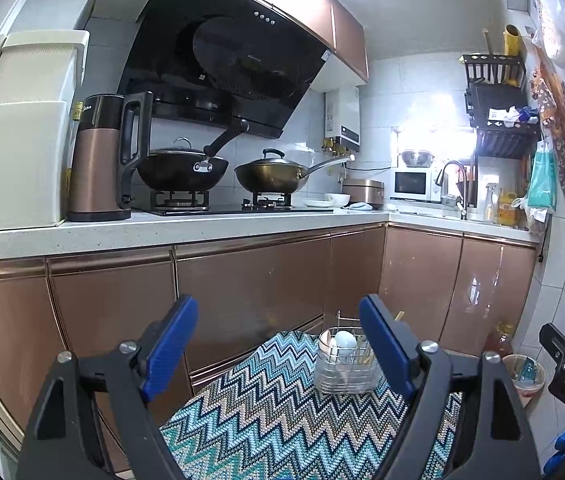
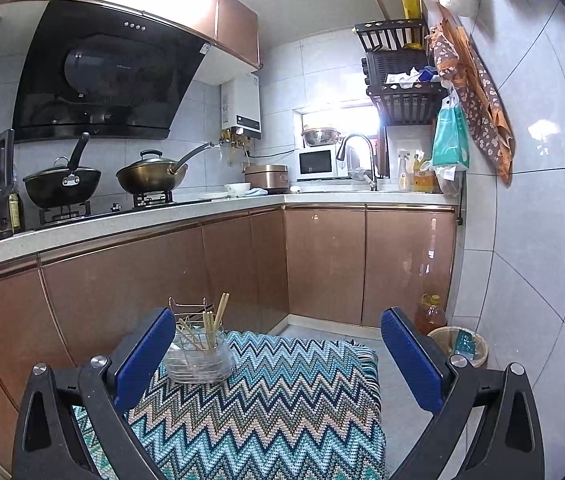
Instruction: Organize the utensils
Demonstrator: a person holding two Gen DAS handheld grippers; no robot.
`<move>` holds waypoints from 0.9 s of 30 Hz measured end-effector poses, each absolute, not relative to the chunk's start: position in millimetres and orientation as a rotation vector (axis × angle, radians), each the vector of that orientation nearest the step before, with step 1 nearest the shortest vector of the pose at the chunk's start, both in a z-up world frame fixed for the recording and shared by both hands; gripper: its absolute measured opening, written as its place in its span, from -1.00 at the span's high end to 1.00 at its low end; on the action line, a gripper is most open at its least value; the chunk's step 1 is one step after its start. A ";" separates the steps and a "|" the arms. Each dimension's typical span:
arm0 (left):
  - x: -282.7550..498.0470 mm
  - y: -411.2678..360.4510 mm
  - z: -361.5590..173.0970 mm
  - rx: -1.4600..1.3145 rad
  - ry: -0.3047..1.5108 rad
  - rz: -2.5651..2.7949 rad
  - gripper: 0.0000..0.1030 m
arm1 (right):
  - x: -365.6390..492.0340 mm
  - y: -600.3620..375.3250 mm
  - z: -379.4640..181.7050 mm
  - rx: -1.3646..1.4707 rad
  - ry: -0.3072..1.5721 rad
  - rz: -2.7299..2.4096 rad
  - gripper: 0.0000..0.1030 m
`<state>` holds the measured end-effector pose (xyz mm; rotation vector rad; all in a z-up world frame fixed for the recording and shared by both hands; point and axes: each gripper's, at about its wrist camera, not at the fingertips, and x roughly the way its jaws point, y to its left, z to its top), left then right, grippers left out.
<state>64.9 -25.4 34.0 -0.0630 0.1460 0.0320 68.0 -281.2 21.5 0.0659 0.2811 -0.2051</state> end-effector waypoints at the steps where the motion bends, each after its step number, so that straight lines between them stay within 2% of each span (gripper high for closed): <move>1: 64.8 -25.1 34.1 -0.064 0.145 0.032 -0.60 | 67.5 -281.5 21.7 0.067 0.281 -0.206 -1.00; 27: 63.5 -21.6 32.0 -0.068 0.147 0.034 -0.60 | 70.5 -281.7 17.6 0.061 0.303 -0.204 -1.00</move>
